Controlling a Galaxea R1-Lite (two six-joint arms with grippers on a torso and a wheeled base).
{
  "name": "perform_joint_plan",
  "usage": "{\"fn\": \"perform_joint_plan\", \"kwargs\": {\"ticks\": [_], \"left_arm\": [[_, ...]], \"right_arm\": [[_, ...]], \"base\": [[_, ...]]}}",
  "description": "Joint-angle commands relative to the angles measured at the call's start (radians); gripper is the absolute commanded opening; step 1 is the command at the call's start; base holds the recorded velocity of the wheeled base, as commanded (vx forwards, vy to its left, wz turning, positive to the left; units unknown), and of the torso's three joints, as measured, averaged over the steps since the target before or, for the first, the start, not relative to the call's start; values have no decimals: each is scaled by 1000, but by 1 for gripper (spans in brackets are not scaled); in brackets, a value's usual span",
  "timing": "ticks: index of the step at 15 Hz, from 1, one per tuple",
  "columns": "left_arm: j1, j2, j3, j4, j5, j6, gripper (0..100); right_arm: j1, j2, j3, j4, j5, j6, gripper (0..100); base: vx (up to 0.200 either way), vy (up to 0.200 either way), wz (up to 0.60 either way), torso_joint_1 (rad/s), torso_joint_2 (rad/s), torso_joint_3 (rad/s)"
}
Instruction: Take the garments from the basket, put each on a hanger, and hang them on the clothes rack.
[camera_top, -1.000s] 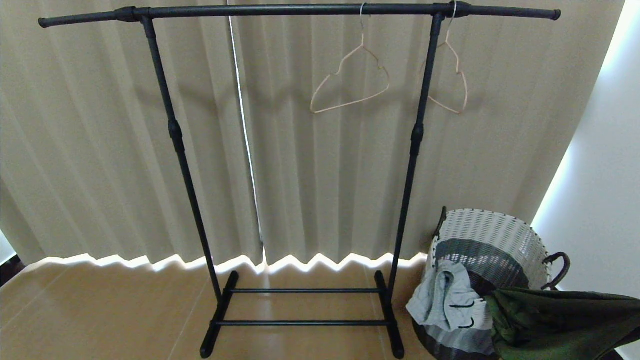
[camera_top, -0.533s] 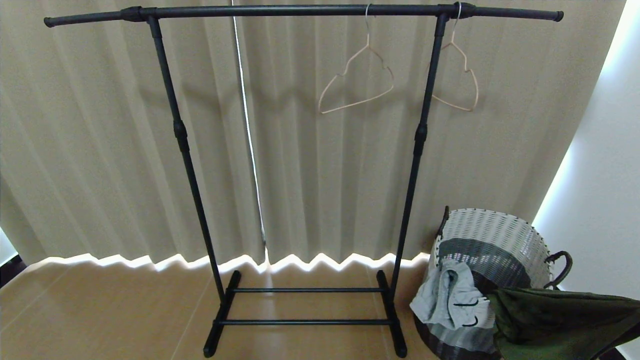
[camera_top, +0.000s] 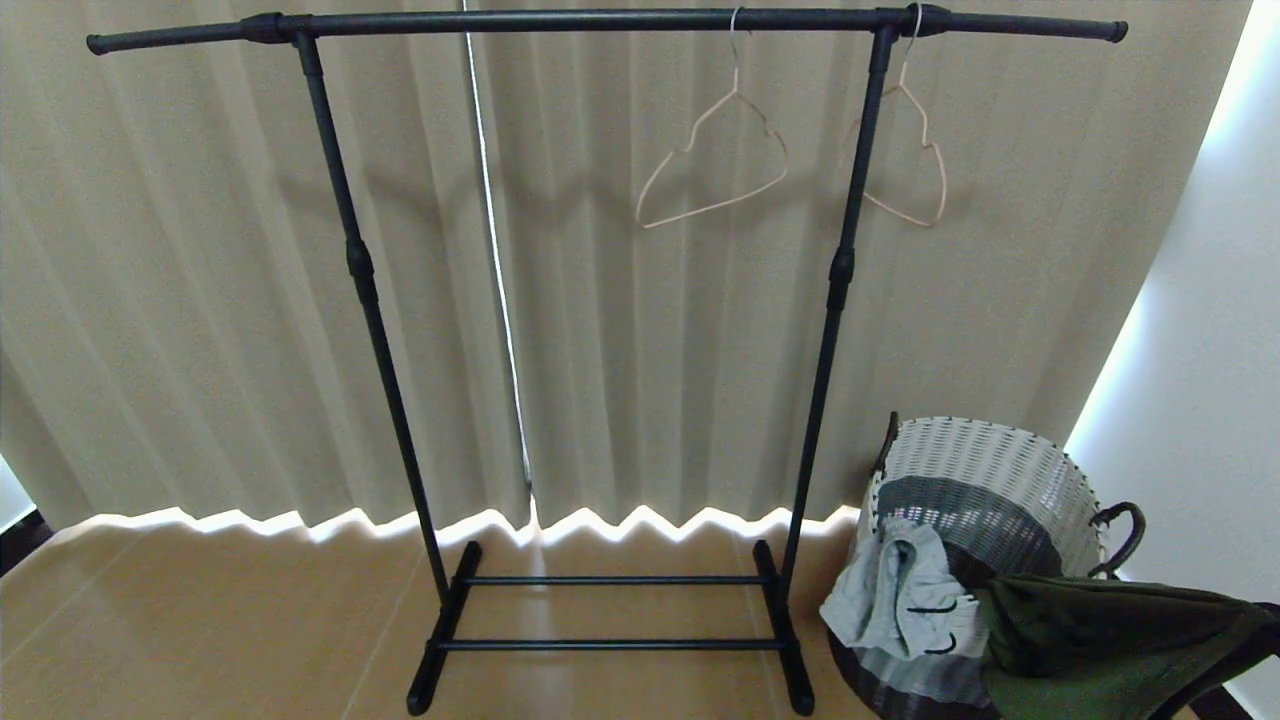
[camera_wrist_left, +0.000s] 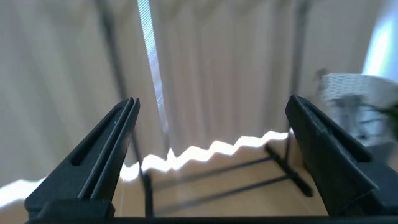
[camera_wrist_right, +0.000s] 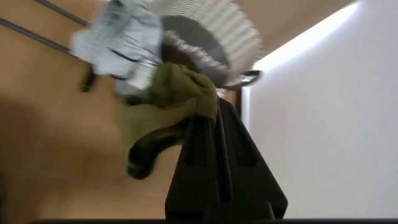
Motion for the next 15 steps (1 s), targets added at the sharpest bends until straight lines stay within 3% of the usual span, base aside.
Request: {"fn": "perform_joint_plan", "kwargs": {"ticks": [1,2,4,8,11,12,13,14,15], "left_arm": [[-1,115,-98,0,-78,32,100],[-1,254,-172,-4,-131,61,100],[-4,461,-302,-7,-200,90,100],[-113,807,-480,-95,-204,121,100],[-289,999,-494,-196,-63,121,100],[-426,1103,-517,-240,104,121,100],[-470,1134,-531,-250,144,121,100],[-597,1234,-585,-266,225,110,100],[-668,1294,-620,-268,239,96,100]], "right_arm": [[49,6,-116,84,45,73,0],[111,19,-198,168,56,154,0],[207,34,-277,216,56,268,0],[310,89,-366,202,56,343,0],[379,118,-428,199,56,395,0],[404,132,-472,199,56,415,0],[410,138,-483,199,56,418,0],[424,158,-510,197,56,422,0],[427,164,-529,197,57,422,0]], "base": [[0,0,0,0,0,0],[0,0,0,0,0,0],[0,0,0,0,0,0],[0,0,0,0,0,0],[0,0,0,0,0,0],[0,0,0,0,0,0],[0,0,0,0,0,0],[0,0,0,0,0,0],[0,0,0,0,0,0]]}}
